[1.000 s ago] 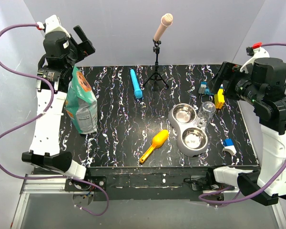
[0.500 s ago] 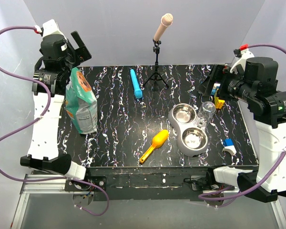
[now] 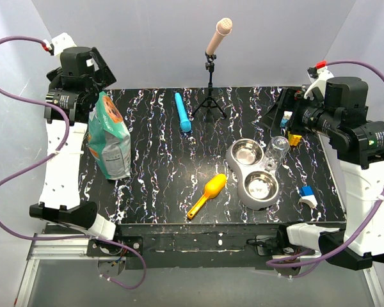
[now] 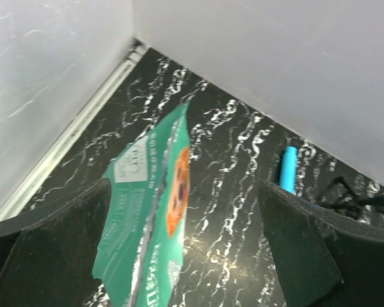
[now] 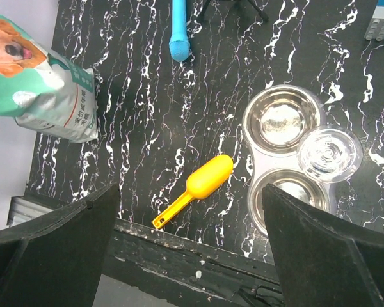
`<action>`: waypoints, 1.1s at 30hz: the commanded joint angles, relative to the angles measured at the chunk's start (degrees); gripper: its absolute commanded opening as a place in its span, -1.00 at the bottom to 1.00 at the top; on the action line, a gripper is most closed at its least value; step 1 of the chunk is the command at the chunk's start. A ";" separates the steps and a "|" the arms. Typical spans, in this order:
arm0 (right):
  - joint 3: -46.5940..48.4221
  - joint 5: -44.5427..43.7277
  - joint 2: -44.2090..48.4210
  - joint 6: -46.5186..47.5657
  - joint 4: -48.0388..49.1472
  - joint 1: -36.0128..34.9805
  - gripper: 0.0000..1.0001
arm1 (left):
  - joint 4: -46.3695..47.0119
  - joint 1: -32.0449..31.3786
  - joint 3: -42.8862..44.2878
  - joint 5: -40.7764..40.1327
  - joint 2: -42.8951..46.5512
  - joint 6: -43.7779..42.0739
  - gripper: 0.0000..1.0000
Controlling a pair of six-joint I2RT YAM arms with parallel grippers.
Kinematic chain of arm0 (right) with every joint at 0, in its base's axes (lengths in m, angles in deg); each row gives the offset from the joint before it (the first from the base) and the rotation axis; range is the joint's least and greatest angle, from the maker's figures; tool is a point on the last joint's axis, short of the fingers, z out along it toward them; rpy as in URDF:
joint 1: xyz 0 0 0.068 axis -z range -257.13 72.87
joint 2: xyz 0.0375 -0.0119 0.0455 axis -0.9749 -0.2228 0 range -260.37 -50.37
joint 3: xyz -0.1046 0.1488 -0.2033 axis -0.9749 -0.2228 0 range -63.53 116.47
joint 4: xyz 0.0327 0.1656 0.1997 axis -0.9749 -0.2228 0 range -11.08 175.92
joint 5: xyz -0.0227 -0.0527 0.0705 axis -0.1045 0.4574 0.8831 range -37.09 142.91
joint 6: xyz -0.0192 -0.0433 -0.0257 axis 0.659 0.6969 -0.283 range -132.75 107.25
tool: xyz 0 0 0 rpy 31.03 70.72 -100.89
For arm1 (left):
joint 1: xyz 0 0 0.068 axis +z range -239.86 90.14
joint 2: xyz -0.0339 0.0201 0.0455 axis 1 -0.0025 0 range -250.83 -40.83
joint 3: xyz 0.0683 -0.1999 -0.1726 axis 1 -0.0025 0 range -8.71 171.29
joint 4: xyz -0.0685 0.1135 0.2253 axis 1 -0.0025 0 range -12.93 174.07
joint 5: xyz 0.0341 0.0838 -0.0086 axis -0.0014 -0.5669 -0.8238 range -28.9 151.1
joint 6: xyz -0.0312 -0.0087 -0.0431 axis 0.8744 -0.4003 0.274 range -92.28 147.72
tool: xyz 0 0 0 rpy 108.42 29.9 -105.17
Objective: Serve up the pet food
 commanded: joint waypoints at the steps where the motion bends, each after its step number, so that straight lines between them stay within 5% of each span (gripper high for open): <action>1: -0.01 1.09 0.74 -0.43 2.65 0.29 0.97 | -3.02 0.05 -1.96 -8.32 1.47 0.51 0.96; 7: -0.19 1.53 0.65 -0.87 2.65 0.20 0.97 | -9.26 0.23 -2.32 -6.74 -2.40 4.98 0.96; 9: -0.45 1.44 0.66 -0.87 2.48 0.29 0.97 | -8.92 0.31 -3.98 -5.69 -2.14 7.27 0.81; 17: -0.72 0.48 1.62 -0.87 1.95 0.29 0.97 | -7.07 0.31 -11.37 -3.05 -0.03 12.12 -0.11; 22: -1.33 0.30 1.97 -0.69 1.86 0.20 0.97 | -4.53 0.31 -11.72 -0.07 0.67 8.79 -1.00; 28: -2.38 1.18 1.71 -0.78 2.04 0.29 0.97 | 1.89 0.31 -10.85 19.77 -0.73 8.94 -1.00; 33: -3.35 4.24 0.75 -0.52 2.47 0.20 0.97 | -0.21 -0.56 -5.66 27.18 -3.11 17.90 -1.00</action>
